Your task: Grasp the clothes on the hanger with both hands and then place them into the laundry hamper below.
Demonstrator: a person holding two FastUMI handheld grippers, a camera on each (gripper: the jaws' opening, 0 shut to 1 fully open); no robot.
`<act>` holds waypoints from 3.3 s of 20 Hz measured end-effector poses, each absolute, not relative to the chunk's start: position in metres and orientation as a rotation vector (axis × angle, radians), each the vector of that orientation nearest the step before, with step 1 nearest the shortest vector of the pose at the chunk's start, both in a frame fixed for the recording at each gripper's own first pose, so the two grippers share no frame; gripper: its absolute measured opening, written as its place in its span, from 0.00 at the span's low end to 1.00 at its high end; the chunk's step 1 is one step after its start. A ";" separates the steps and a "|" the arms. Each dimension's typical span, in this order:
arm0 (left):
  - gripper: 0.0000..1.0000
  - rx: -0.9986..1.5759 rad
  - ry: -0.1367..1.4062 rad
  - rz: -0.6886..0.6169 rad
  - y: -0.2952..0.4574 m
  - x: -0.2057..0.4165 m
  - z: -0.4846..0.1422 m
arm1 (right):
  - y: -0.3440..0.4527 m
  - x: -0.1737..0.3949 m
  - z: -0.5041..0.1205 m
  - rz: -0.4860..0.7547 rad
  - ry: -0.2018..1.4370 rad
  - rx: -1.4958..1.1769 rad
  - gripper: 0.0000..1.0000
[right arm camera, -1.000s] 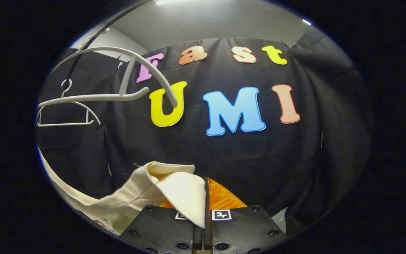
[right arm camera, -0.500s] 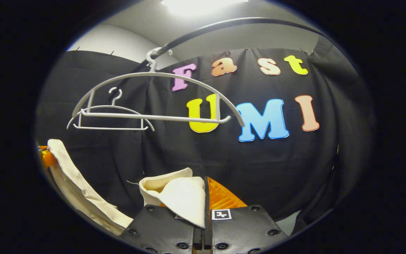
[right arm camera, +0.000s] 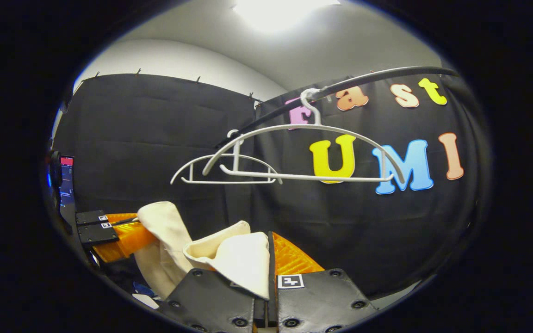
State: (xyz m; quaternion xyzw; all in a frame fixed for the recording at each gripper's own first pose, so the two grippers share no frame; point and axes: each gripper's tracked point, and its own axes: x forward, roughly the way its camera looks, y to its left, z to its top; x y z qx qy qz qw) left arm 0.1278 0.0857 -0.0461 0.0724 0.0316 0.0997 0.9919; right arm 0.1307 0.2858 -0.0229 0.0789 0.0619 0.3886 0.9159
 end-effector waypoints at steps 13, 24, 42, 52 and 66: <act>0.02 0.063 0.164 0.238 0.112 0.135 -0.137 | 0.339 0.095 -0.110 0.912 0.343 0.231 0.04; 0.01 -0.017 0.377 0.267 0.115 0.133 -0.323 | 0.351 0.086 -0.284 0.879 0.552 0.121 0.05; 0.01 -0.089 0.666 0.312 0.109 0.089 -0.585 | 0.344 0.045 -0.517 0.730 0.738 0.034 0.05; 0.01 -0.093 0.879 0.264 0.091 0.063 -0.645 | 0.339 0.019 -0.580 0.692 0.939 -0.068 0.38; 0.90 -0.010 0.633 0.231 0.114 0.053 -0.444 | 0.302 0.045 -0.383 0.588 0.651 0.024 1.00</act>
